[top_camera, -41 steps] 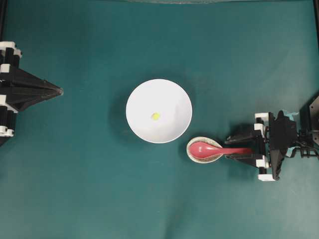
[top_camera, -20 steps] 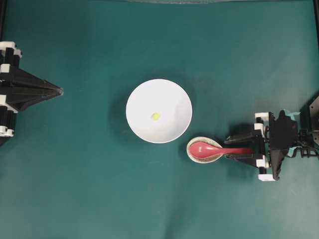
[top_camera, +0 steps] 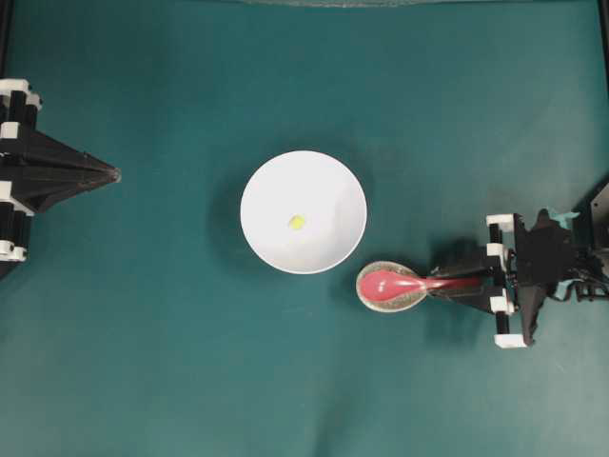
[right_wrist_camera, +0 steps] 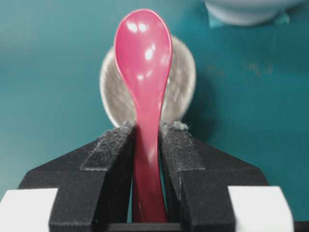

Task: Scoop the yellow hexagonal prism block from the bowl with a spoon using the right arm.
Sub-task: 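Close the right gripper on the spoon handle and adjust the grip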

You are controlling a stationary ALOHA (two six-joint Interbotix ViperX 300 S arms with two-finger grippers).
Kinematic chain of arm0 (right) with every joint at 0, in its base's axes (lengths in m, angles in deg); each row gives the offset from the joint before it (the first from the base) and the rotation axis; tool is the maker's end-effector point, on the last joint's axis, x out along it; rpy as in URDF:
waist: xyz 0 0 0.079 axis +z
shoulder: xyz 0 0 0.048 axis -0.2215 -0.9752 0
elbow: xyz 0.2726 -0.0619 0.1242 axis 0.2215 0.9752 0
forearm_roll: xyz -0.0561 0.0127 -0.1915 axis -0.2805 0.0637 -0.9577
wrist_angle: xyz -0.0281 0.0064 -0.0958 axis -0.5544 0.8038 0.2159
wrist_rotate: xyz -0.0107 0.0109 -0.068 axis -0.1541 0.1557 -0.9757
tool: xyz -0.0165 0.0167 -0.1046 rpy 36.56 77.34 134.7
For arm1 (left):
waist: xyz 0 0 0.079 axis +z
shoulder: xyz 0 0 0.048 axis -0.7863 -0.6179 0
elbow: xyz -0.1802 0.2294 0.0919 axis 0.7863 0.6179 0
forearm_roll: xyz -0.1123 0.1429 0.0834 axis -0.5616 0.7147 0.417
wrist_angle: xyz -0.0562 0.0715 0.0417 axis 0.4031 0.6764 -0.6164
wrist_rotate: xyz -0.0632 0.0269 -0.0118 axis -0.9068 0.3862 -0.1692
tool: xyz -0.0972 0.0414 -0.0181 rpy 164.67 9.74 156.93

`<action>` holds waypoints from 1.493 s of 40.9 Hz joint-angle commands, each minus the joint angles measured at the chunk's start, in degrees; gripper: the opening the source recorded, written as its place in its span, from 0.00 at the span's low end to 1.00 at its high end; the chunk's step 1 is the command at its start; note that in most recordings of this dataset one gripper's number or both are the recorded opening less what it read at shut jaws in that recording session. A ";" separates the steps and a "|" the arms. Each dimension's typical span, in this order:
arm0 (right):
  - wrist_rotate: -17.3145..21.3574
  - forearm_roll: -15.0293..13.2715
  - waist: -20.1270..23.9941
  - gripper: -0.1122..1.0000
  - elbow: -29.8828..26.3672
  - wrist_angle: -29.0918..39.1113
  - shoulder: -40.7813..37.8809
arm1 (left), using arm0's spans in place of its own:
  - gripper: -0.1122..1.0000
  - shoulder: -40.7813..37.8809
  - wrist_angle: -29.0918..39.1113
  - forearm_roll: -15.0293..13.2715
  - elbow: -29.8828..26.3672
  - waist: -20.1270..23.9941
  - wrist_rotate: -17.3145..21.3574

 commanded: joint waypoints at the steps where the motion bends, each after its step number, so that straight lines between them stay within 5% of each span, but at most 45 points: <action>1: -1.41 0.00 0.18 0.30 -0.18 1.23 5.01 | 0.09 -0.18 -0.26 0.18 -1.58 0.00 0.09; 13: -10.63 0.18 -0.18 0.30 -1.49 17.93 20.21 | 0.09 -0.44 -0.26 0.18 -1.49 0.00 0.09; 21: -11.69 0.18 -2.11 0.30 -1.76 24.35 24.87 | 0.09 -0.62 -0.26 0.18 -1.49 0.00 0.09; 49: -11.25 10.20 -2.72 0.29 -5.19 29.18 15.73 | 0.09 -0.62 -0.26 0.18 -1.49 0.00 0.09; 61: -8.88 10.55 -2.11 0.28 -5.45 28.92 12.57 | 0.09 -0.53 -0.26 0.18 -1.49 0.00 0.09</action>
